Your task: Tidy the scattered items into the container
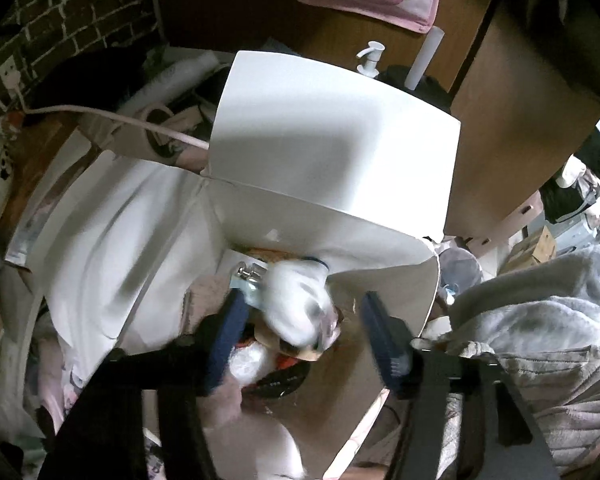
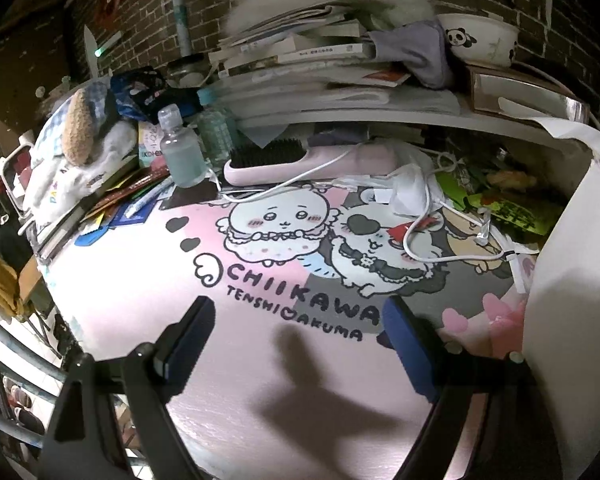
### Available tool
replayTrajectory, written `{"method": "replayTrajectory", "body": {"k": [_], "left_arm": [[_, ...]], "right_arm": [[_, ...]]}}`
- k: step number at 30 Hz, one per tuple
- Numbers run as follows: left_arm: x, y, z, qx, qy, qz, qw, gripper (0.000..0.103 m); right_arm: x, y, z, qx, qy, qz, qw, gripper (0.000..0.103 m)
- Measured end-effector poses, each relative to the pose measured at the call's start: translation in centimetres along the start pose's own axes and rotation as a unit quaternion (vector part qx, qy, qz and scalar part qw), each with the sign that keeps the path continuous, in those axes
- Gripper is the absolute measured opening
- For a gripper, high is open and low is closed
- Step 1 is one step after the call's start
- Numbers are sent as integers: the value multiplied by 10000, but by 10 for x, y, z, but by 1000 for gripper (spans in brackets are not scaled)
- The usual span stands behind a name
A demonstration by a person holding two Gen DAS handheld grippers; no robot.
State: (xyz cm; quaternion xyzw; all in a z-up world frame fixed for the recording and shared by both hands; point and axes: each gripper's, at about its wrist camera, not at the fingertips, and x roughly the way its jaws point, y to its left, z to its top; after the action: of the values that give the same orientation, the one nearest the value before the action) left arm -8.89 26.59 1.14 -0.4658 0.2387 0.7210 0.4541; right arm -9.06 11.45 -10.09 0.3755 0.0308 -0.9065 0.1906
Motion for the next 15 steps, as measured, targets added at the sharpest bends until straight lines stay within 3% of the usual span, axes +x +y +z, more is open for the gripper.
{"method": "replayTrajectory", "body": {"k": [4,8,12,15], "left_arm": [[-6,4,-2,-57,-149,57,9999,96],[-24,8,-7,-111,-440,194,9988,98],[-54,15,-22,-506,-852,257,9947,98],[-88,18,-41,-823,-1339,631,9856,98]], "right_arm": [[1,-2,-1,19,16,-11,10000,84],[1,1,-1,-8,21,-44,10000,84],[-1,9,-2,-84,-26,-120,9999,85],[-2,18,-1,-161,-67,-111,9998,95]]}}
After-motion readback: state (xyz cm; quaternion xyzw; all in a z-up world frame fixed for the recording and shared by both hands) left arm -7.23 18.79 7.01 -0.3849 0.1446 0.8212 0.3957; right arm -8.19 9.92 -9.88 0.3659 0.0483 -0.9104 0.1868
